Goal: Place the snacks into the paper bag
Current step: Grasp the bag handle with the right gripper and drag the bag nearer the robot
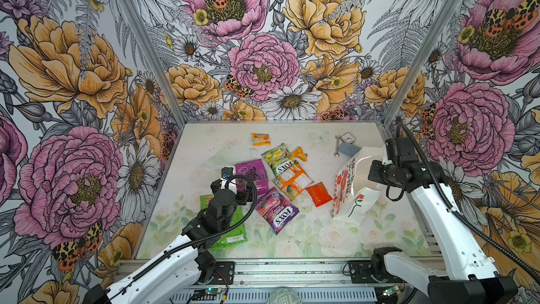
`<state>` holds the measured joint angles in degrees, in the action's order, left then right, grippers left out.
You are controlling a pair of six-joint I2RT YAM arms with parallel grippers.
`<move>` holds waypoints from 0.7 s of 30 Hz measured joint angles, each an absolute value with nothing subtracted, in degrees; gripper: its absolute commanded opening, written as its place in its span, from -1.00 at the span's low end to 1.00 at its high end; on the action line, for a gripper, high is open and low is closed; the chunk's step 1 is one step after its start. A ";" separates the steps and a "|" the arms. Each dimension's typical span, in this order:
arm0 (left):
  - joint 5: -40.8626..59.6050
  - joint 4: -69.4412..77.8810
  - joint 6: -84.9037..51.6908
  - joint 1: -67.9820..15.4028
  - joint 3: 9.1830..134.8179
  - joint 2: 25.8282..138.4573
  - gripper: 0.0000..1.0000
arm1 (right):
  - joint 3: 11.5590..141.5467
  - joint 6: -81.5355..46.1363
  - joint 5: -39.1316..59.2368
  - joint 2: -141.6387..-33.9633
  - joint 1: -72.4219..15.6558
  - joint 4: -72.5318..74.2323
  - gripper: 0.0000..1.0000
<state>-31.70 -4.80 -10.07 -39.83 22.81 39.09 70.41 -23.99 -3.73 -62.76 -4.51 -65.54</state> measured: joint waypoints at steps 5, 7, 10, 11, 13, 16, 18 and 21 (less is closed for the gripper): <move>-31.73 -4.80 -10.09 -39.81 22.81 39.07 0.97 | 70.37 -23.86 0.62 -63.37 -6.57 -64.77 -1.00; -31.70 -4.73 -10.09 -39.48 22.81 39.07 0.97 | 70.37 -23.53 2.07 -63.51 -7.18 -64.84 -1.00; -31.70 -4.47 -10.15 -38.59 22.81 39.07 0.97 | 70.46 -23.46 3.81 -63.53 -7.60 -64.88 -1.00; -31.70 -4.45 -10.28 -38.41 22.81 39.07 0.97 | 70.54 -23.46 4.23 -63.51 -7.60 -64.95 -1.00; -31.70 -4.45 -10.48 -38.33 22.81 39.05 0.97 | 70.67 -23.49 4.14 -63.40 -7.60 -65.01 -1.00; -31.73 -4.51 -10.76 -37.98 22.81 39.00 0.97 | 70.67 -23.51 2.59 -62.35 -7.60 -65.06 -1.00; -31.68 -5.52 -12.34 -36.91 22.90 39.03 0.97 | 70.67 -23.53 1.26 -61.19 -7.60 -64.93 -1.00; -30.55 -11.97 -18.00 -32.86 26.17 40.77 0.97 | 70.61 -23.70 0.45 -59.13 -7.60 -64.40 -1.00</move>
